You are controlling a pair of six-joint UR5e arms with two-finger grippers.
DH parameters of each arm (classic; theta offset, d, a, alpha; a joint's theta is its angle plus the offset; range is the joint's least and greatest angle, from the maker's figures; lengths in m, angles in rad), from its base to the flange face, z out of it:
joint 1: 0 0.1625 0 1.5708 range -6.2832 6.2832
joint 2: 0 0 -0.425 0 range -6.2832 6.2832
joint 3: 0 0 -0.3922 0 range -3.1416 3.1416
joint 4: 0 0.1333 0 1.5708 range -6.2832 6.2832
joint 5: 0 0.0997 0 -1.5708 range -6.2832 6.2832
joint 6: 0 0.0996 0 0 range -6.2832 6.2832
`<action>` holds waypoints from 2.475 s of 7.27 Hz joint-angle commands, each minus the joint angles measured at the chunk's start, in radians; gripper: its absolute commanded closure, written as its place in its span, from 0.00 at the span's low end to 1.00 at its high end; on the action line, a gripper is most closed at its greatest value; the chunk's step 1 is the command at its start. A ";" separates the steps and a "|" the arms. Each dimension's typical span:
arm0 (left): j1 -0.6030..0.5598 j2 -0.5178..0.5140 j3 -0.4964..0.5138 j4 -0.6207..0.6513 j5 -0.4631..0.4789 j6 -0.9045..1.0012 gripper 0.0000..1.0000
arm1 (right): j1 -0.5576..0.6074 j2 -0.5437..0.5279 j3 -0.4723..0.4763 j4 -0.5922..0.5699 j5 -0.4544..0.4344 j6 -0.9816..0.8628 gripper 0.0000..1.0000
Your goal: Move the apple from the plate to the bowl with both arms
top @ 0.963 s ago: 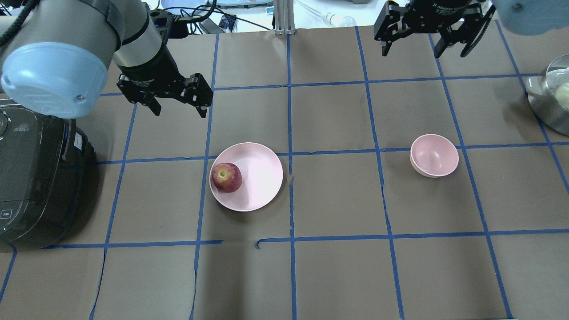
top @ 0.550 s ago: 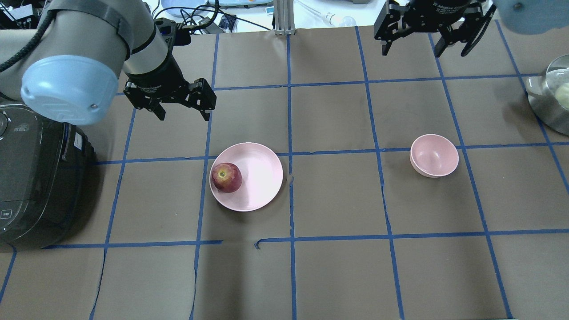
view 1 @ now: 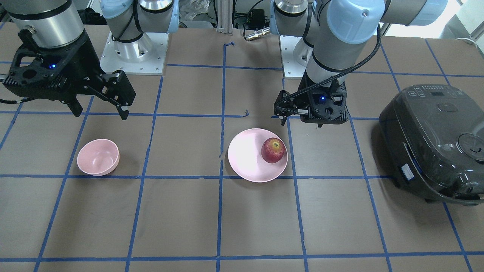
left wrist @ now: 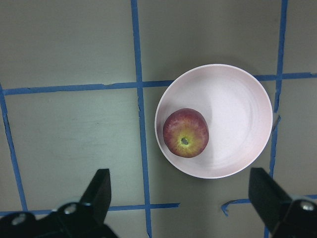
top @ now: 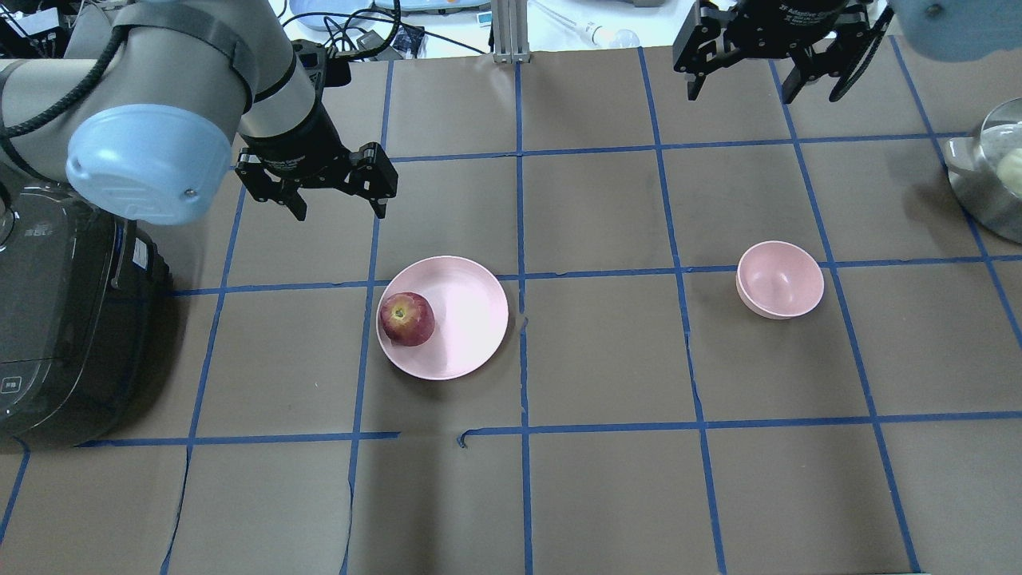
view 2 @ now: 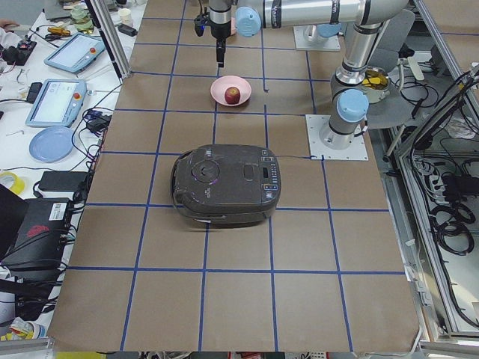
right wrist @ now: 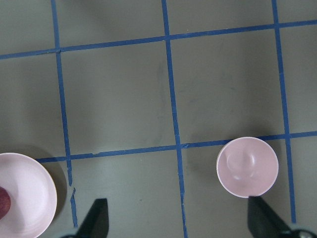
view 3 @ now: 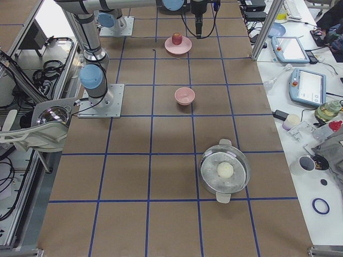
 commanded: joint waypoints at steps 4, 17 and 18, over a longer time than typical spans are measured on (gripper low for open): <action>-0.041 -0.006 -0.277 0.400 0.000 0.012 0.00 | 0.001 -0.002 0.002 0.003 0.000 0.000 0.00; -0.040 -0.186 -0.421 0.663 -0.003 0.003 0.02 | 0.000 -0.003 0.003 0.013 -0.005 0.000 0.00; -0.040 -0.184 -0.422 0.661 -0.006 0.011 0.13 | 0.001 -0.003 0.003 0.012 -0.005 0.000 0.00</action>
